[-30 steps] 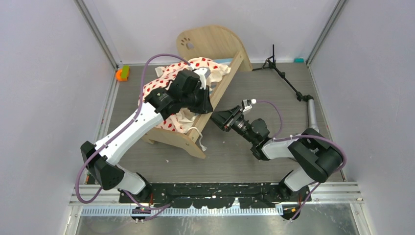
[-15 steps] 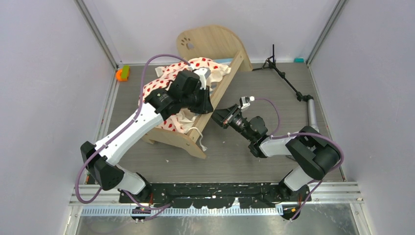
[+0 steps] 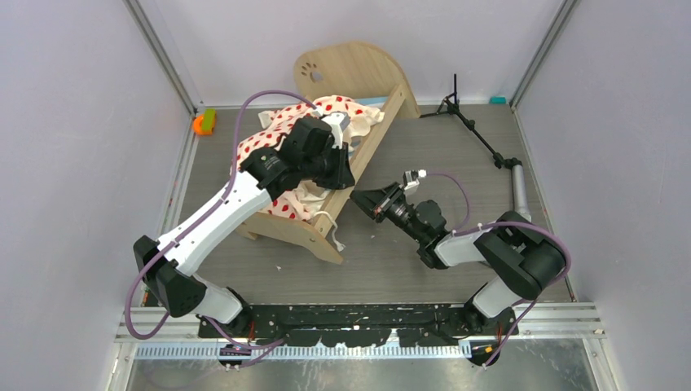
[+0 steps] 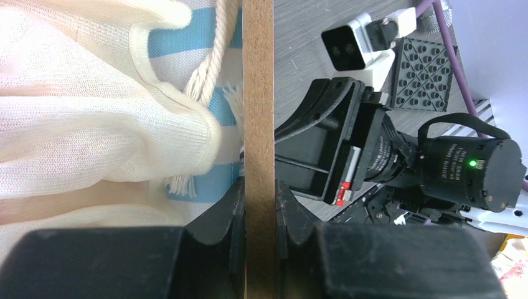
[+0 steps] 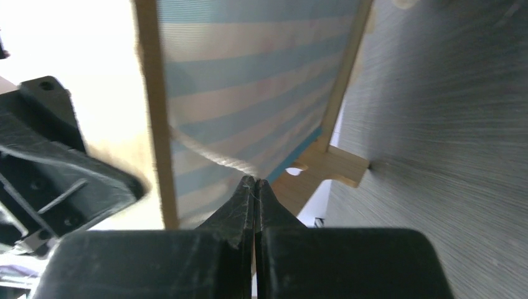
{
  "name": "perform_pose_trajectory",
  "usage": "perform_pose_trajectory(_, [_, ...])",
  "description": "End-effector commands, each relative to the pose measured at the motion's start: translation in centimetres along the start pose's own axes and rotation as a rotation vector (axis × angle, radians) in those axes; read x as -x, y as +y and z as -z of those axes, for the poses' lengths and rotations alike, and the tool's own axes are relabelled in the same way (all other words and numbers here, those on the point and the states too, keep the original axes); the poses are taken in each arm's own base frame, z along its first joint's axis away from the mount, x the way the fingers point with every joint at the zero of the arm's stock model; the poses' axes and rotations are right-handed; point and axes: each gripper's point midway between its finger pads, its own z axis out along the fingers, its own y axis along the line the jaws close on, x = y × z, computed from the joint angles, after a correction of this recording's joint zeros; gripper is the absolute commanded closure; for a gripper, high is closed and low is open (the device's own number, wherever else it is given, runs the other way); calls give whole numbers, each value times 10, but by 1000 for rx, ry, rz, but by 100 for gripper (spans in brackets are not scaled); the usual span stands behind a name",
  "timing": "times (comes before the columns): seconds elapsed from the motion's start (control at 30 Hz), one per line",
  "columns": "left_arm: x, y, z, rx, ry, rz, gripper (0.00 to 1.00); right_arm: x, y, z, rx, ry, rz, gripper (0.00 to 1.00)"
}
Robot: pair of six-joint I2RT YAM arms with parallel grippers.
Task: Set up the pet bed
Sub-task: Cross the ropes on the bed frame.
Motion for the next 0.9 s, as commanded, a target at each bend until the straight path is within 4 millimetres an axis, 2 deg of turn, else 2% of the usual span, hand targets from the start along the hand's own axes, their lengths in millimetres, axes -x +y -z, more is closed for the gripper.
perform_pose_trajectory(0.0, [69, -30, 41, -119, -284, -31, 100, 6, -18, 5, -79, -44, 5, 100])
perform_pose_trajectory(0.23, [68, -29, 39, -116, -279, -33, 100, 1, -37, 18, -263, -25, 80, 100])
perform_pose_trajectory(0.47, [66, -28, 36, -117, -275, -27, 100, -9, -38, 42, -436, 25, 201, 100])
perform_pose_trajectory(0.57, [66, -28, 36, -120, -273, -27, 100, -16, -37, 51, -455, 52, 214, 98])
perform_pose_trajectory(0.7, [63, -28, 34, -118, -265, -28, 100, -25, -37, 65, -496, 110, 253, 83])
perform_pose_trajectory(0.83, [55, -25, 29, -114, -235, -48, 100, -20, -38, 89, -555, 122, 328, 59])
perform_pose_trajectory(0.87, [51, -24, 27, -115, -219, -62, 100, -13, -40, 95, -585, 98, 364, 55])
